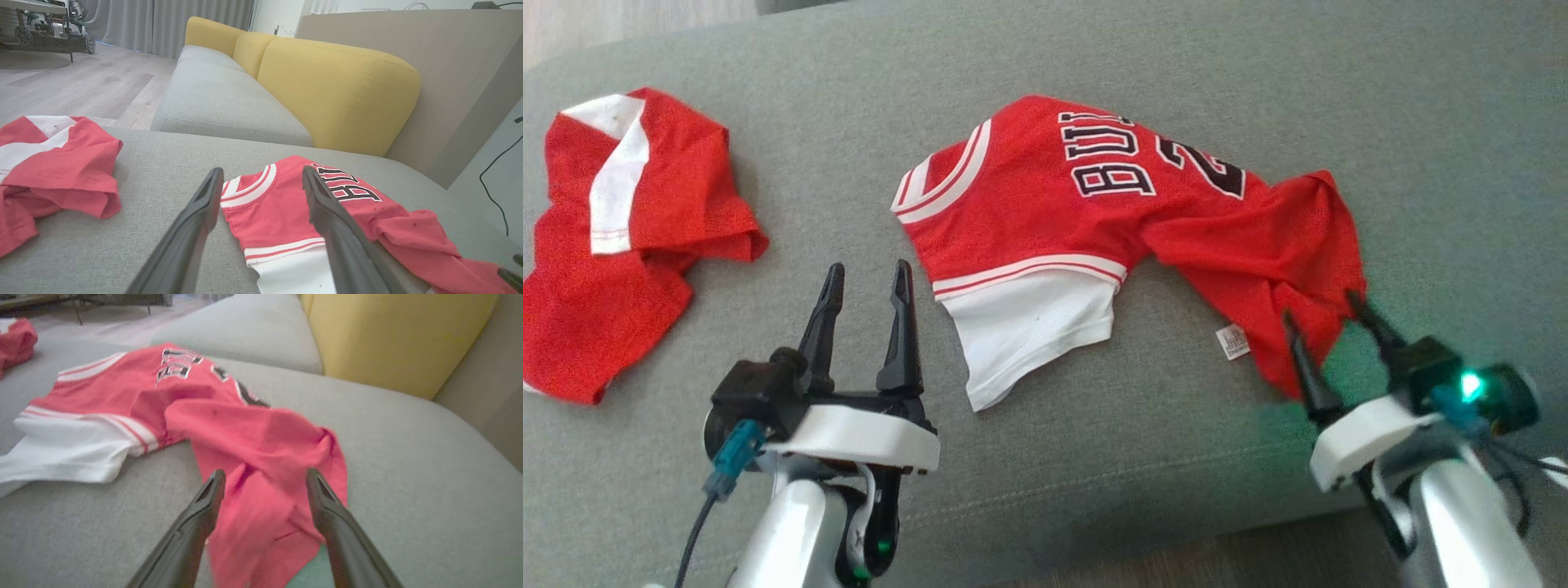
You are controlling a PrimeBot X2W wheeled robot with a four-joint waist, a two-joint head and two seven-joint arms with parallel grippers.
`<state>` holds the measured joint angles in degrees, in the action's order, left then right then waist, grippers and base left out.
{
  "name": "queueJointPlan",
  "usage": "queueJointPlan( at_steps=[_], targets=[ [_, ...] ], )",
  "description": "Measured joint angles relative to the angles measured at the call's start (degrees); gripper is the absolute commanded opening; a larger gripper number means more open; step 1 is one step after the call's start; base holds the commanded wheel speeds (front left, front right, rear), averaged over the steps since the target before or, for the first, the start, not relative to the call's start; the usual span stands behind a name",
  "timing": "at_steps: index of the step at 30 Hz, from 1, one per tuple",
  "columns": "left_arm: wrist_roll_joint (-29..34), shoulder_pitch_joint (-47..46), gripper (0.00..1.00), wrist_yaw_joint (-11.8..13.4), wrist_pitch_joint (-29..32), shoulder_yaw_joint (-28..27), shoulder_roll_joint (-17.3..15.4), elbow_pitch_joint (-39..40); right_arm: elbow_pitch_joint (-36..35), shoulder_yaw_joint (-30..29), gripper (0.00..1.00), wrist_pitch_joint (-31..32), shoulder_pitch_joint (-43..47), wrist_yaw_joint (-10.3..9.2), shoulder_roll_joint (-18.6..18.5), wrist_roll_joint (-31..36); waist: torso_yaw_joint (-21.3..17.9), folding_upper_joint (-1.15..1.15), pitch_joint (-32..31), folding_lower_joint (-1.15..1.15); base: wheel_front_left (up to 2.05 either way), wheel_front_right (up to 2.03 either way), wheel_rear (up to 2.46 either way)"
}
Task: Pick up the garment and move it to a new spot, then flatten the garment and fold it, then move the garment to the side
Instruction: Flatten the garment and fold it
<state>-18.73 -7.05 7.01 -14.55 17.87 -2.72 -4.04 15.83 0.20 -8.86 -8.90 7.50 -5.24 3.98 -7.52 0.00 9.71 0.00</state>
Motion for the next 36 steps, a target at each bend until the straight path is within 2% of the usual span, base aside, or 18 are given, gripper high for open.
queueJointPlan(
  at_steps=[5, 11, 22, 27, 31, 36],
  targets=[
    [0.0, 0.0, 1.0, 0.0, 0.0, 0.0, 0.0, 0.0, -3.3, -3.9, 1.0, -3.9, -2.9, 0.0, 1.5, 0.0, -0.5, 0.0, -1.0, 0.0, 0.0, 0.0, 0.0],
    [0.0, 0.1, 1.0, -0.5, 0.0, -0.1, 0.0, 0.0, -6.6, -6.8, 1.0, -5.5, -4.0, 0.0, 1.8, -1.0, -0.4, 0.0, -1.9, 0.0, 0.0, 0.0, 0.0],
    [0.0, 1.9, 1.0, -0.5, 0.0, -0.1, 0.0, 0.0, -7.4, -7.2, 1.0, -5.6, -2.1, 0.0, 2.2, -3.7, 0.3, 0.0, -2.3, 0.0, 0.0, 0.0, 0.0],
    [0.0, 1.9, 1.0, -0.5, 0.0, -0.1, 0.0, 0.0, -2.9, -9.9, 1.0, -5.6, -1.9, 0.0, 2.3, -5.1, 0.4, 0.0, -1.3, 0.0, 0.0, 0.0, 0.0],
    [0.0, 1.7, 1.0, -0.5, 0.0, 0.0, 0.0, -0.1, 1.3, -12.0, 1.0, -5.6, -2.5, 0.0, 2.4, -8.9, 0.5, 0.0, 0.1, 0.0, 0.0, 0.0, 0.0],
    [0.5, 0.4, 1.0, -0.5, 0.0, 0.3, 0.0, -0.6, 8.8, -13.0, 1.0, -5.6, -5.0, 0.0, 2.4, -11.4, 0.7, 0.0, 2.0, 0.0, 0.0, 0.0, 0.0]
  ],
)
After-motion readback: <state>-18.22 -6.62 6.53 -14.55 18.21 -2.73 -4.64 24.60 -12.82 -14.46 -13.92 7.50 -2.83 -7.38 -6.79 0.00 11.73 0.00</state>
